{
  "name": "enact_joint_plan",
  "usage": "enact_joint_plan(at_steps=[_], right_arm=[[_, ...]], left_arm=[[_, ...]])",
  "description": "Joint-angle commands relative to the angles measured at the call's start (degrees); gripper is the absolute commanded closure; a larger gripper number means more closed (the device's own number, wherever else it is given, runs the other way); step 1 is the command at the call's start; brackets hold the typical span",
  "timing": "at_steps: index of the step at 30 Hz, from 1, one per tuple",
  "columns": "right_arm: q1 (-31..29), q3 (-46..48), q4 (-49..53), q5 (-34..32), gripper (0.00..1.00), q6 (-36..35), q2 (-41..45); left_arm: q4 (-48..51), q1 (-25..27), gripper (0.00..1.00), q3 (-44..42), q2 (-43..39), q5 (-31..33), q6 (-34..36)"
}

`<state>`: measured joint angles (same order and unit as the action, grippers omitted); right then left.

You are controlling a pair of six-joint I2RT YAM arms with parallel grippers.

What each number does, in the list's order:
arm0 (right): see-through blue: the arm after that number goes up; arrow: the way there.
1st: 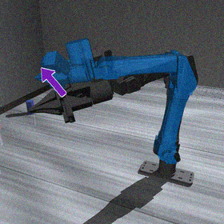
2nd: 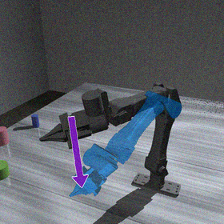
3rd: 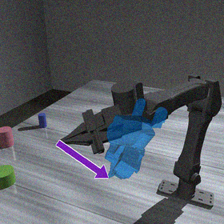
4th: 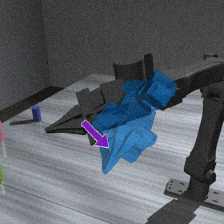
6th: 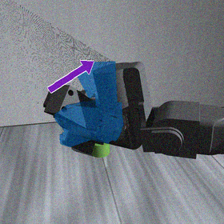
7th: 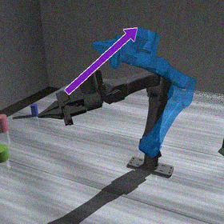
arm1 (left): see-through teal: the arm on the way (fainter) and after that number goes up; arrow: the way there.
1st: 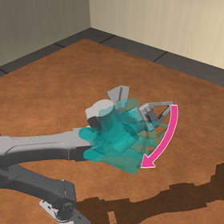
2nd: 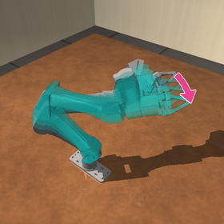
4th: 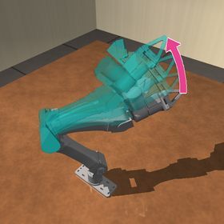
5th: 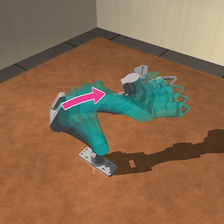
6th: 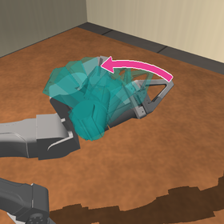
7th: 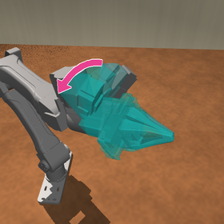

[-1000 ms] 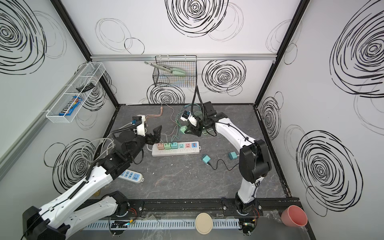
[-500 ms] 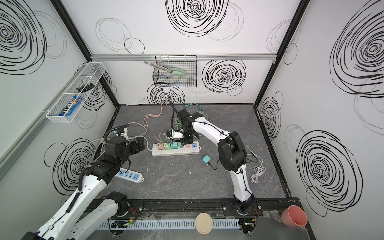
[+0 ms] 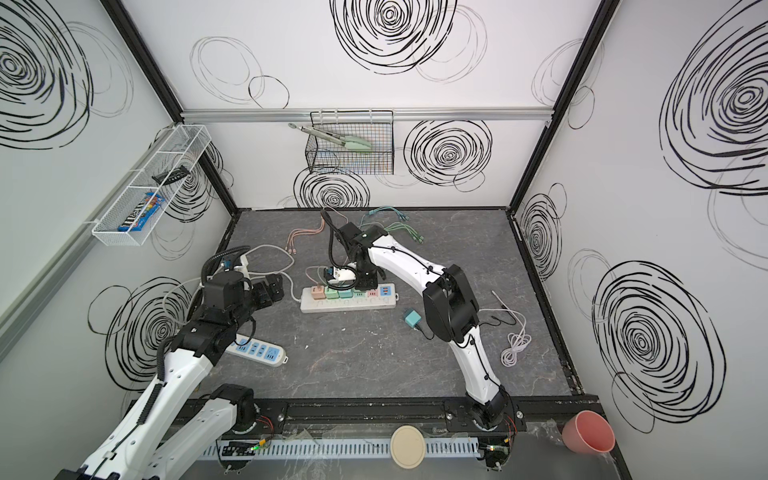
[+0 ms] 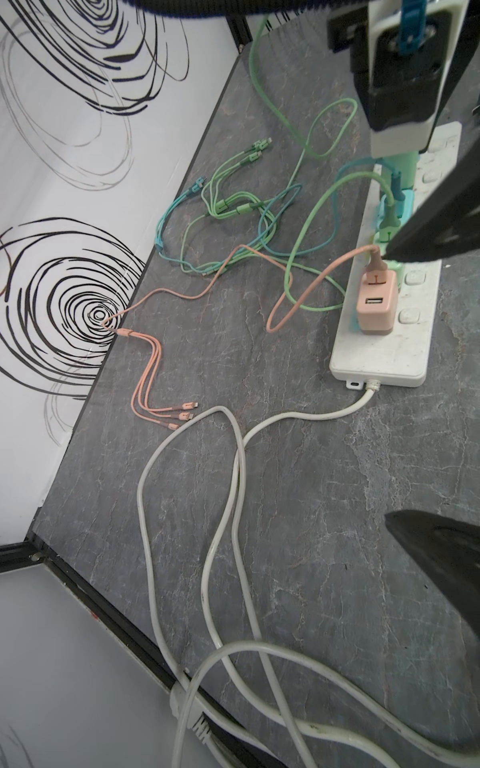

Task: Insert the plug
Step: 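Lower the green block into the socket beside the teal block with the right gripper, then press the green block down and open the right gripper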

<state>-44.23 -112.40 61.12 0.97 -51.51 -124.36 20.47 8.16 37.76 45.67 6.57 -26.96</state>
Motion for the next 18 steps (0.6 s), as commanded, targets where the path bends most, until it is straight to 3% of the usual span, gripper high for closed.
enact_joint_plan(at_steps=[1, 7, 18], right_arm=[[-0.6, -1.3, 3.1, -0.8, 1.00, 0.3, -1.2], [-0.8, 0.3, 2.5, 0.7, 1.00, 0.4, -1.5], [-3.0, 2.8, 1.1, -3.7, 1.00, 2.8, -4.4]], left_arm=[[-0.6, -0.4, 0.04, -0.9, -0.5, -0.5, 0.4], [-0.6, -0.4, 0.04, -0.9, -0.3, -0.4, 0.4], [-0.7, -0.5, 0.04, -0.8, 0.3, -0.3, 0.4]])
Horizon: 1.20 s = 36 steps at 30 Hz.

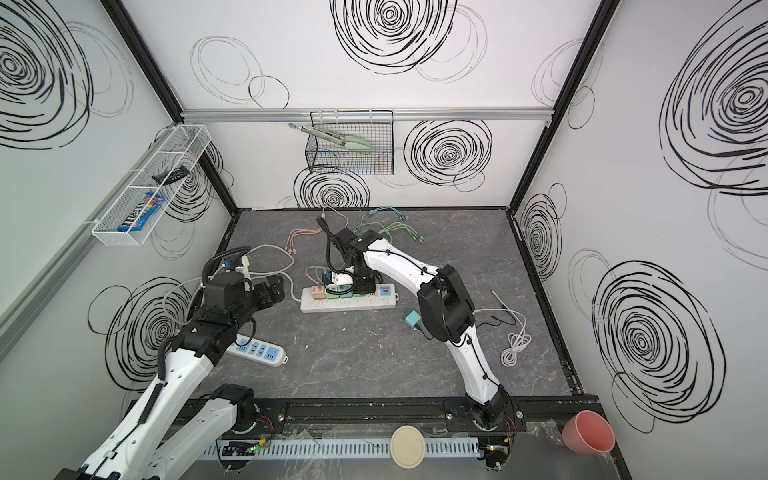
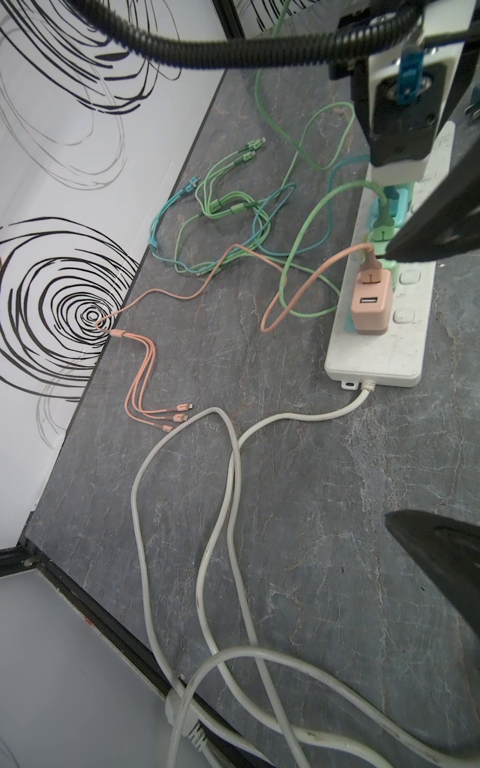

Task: Insert the plug
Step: 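Press the green block down and open the right gripper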

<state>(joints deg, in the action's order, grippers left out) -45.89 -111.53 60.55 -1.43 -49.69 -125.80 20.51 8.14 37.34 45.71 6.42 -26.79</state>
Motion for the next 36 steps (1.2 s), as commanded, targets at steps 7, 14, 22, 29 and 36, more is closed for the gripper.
enact_joint_plan(at_steps=[7, 14, 22, 29, 36], right_arm=[[-1.6, 1.6, 1.3, -2.7, 1.00, 4.0, -9.8], [-1.5, -3.5, 4.3, -2.3, 1.00, 5.7, -13.8], [-2.1, -2.7, 3.8, -1.5, 0.60, 5.5, -6.1], [-2.1, 0.7, -2.3, 4.3, 0.03, 4.3, 4.2], [-1.8, 11.9, -14.2, 9.1, 0.03, 2.8, 16.7]], left_arm=[[-1.1, -0.4, 0.04, -0.6, 0.5, -2.3, 0.3], [-0.7, -0.4, 0.04, -0.8, 1.3, -2.9, 0.6], [-0.8, -0.5, 0.04, -0.6, 2.1, -2.7, 0.7], [-0.8, -0.4, 0.04, -0.7, 2.1, -2.4, 0.6], [-0.6, 0.6, 0.04, -0.3, 3.4, -0.7, -0.7]])
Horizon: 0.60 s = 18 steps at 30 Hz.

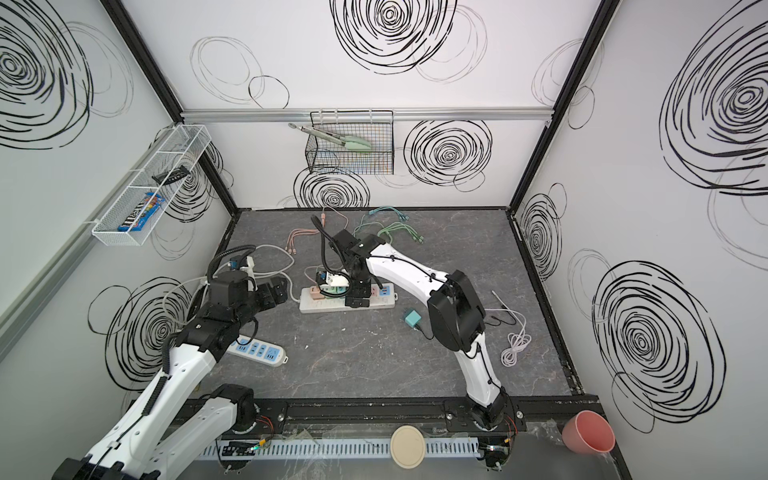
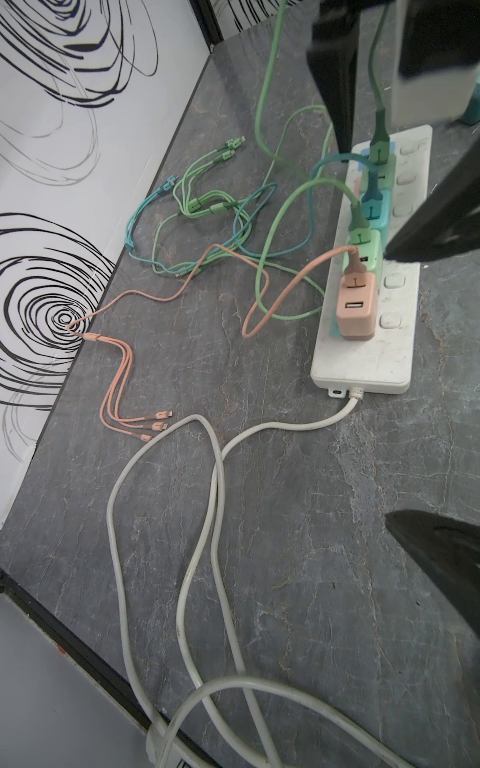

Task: Insert the plug
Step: 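Press the green block down and open the right gripper, then raise the right gripper off the plugged block and draw it back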

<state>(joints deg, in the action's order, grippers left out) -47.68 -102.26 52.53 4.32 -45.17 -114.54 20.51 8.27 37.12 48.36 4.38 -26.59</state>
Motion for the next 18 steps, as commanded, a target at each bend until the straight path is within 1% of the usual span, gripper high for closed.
enact_joint_plan(at_steps=[1, 4, 6, 9, 10, 12, 14, 16, 17, 18], right_arm=[[0.2, 4.2, -7.5, 3.6, 0.03, -2.0, 6.9], [1.0, 7.9, -11.6, 5.2, 0.03, -2.6, 11.2], [1.8, 12.4, -17.7, 7.5, 0.03, -2.2, 15.2], [2.8, 22.5, -32.6, 12.0, 0.03, 0.6, 23.2], [3.2, 27.3, -39.6, 13.4, 0.03, 3.3, 26.4], [4.0, 37.0, -56.1, 13.9, 0.03, 10.9, 32.6], [4.5, 45.7, -69.3, 11.6, 0.03, 19.3, 38.5], [5.3, 51.1, -76.9, 7.9, 0.03, 28.2, 42.9], [5.7, 53.0, -78.6, 4.7, 0.03, 33.0, 44.9], [6.3, 53.8, -78.1, 2.6, 0.03, 36.5, 46.5]], left_arm=[[-0.5, 0.8, 0.04, 0.1, 1.0, 1.6, -1.3], [-1.3, 2.3, 0.04, 0.2, 1.3, 3.2, -2.7], [-2.4, 3.0, 0.04, -0.2, 1.7, 3.9, -3.5], [-4.1, 4.0, 0.04, -0.9, 3.0, 4.0, -4.7], [-4.9, 4.2, 0.04, -1.2, 3.4, 3.9, -5.2], [-6.9, 4.6, 0.04, -2.1, 3.8, 3.7, -6.3], [-8.9, 4.6, 0.04, -3.2, 3.6, 3.6, -7.6], [-10.4, 4.6, 0.04, -4.2, 3.4, 3.8, -8.2], [-11.0, 4.5, 0.04, -4.5, 3.5, 3.9, -8.4], [-11.5, 4.5, 0.04, -4.8, 3.6, 3.8, -8.4]])
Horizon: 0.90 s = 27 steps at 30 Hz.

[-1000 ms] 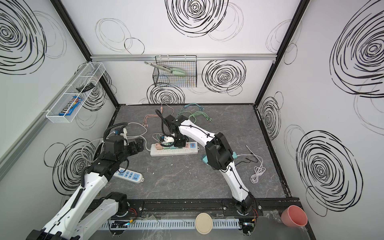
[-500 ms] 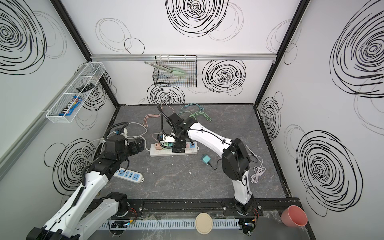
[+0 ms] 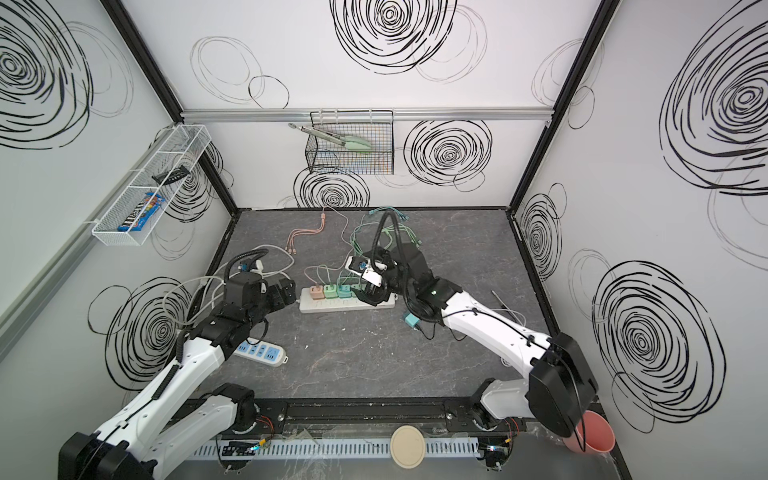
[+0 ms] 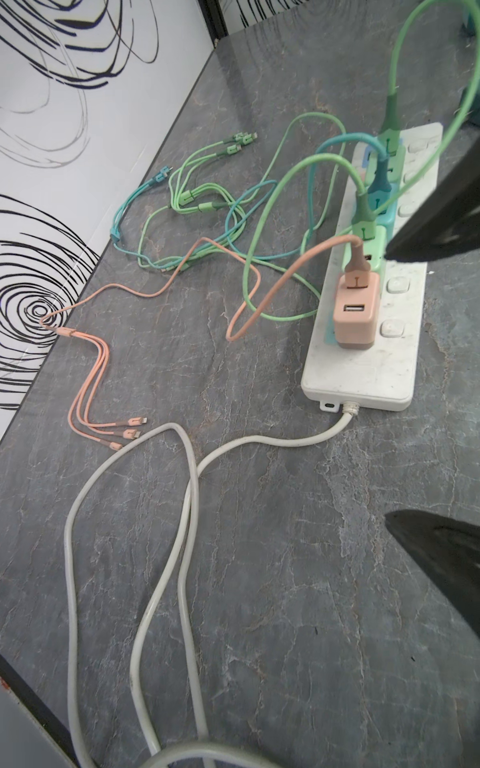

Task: Insert the plug
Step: 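Raise the right gripper off the plugged block and draw it back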

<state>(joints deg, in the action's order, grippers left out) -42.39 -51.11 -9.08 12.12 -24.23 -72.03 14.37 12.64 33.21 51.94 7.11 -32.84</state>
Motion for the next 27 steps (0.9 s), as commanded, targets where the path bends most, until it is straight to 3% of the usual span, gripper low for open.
enact_joint_plan(at_steps=[1, 4, 7, 11, 16, 18, 22, 27], right_arm=[[1.9, 3.0, -14.5, -7.1, 0.03, 19.8, 5.4], [5.4, 1.8, -3.1, -8.9, 0.03, 30.0, 8.3], [8.1, 6.1, 1.7, -6.8, 0.03, 34.7, 12.2], [11.3, 16.2, 1.6, -5.1, 0.01, 43.2, 17.5], [15.4, 24.1, 5.0, 0.7, 0.12, 46.1, 18.5], [15.8, 26.1, 6.3, 1.7, 0.23, 45.9, 17.6], [15.8, 29.2, -1.0, 9.6, 0.39, 47.9, 13.9], [15.8, 26.8, -0.8, 9.3, 0.37, 51.4, 6.1]], left_arm=[[-5.8, -0.1, 0.04, -1.1, 0.2, 0.7, -2.2], [-7.3, -0.3, 0.04, -2.2, 0.7, 0.1, -3.4], [-8.3, -0.8, 0.04, -3.4, 1.5, -0.8, -5.4], [-13.0, -3.2, 0.04, -6.0, 3.4, -11.0, -6.0], [-13.1, -5.9, 0.03, -8.9, 4.7, -11.1, -8.5], [-13.1, -7.6, 0.00, -10.2, 4.7, -10.7, -9.4], [-15.3, -9.7, 0.12, -13.3, 4.9, -11.5, -10.5], [-19.3, -9.7, 0.23, -13.8, 8.6, -14.8, -9.4]])
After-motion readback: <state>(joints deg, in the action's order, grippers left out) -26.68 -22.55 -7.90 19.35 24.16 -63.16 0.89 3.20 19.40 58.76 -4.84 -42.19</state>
